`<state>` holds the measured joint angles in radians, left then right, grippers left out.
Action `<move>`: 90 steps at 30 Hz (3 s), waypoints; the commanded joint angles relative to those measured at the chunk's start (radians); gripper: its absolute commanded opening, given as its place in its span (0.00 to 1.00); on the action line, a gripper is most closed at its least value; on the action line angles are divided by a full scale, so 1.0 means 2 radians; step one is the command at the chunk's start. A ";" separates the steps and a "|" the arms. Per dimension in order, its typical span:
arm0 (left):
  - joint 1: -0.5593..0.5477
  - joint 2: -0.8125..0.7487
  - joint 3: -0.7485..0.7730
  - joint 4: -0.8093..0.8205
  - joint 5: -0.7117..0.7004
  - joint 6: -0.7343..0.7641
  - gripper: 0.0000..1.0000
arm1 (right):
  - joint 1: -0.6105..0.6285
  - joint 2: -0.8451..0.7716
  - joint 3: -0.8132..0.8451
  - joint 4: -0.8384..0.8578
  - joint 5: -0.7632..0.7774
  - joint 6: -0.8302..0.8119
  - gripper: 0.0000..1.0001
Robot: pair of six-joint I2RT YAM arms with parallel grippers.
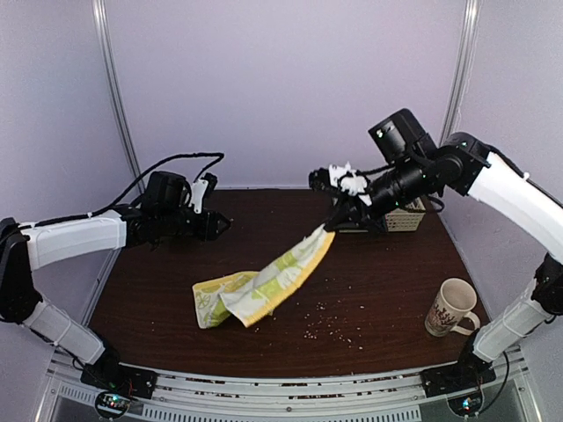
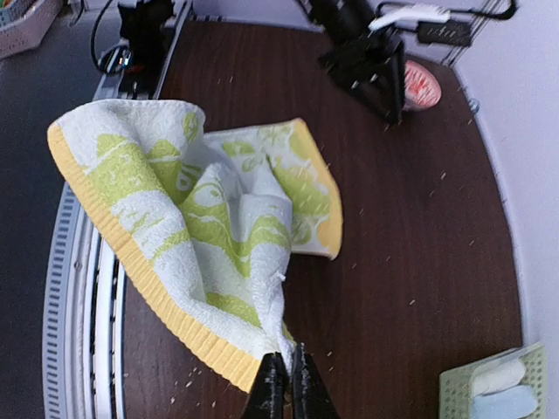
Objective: Roll the towels
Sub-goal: Flatten out the towel at the center of the board.
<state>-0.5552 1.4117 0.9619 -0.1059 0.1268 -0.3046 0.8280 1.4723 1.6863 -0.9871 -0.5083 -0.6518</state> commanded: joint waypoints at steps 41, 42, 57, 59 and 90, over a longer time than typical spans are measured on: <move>-0.081 0.397 0.301 -0.242 0.115 0.165 0.13 | -0.077 -0.028 -0.285 -0.004 0.022 -0.022 0.00; -0.081 0.396 0.300 -0.243 0.110 0.165 0.10 | -0.078 -0.028 -0.287 -0.003 0.022 -0.022 0.00; -0.011 0.194 0.156 -0.101 -0.030 0.069 0.00 | -0.243 -0.002 -0.236 0.002 -0.039 -0.015 0.00; 0.003 0.161 0.117 -0.061 -0.029 0.057 0.00 | -0.280 0.009 -0.234 0.026 -0.048 0.006 0.00; 0.014 -0.256 -0.066 0.067 -0.098 0.037 0.00 | -0.373 -0.202 -0.221 0.156 -0.097 0.099 0.00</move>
<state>-0.5323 0.9848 0.8913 0.0296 -0.0238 -0.2268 0.0940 1.1667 1.3010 -0.7212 -0.7189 -0.4599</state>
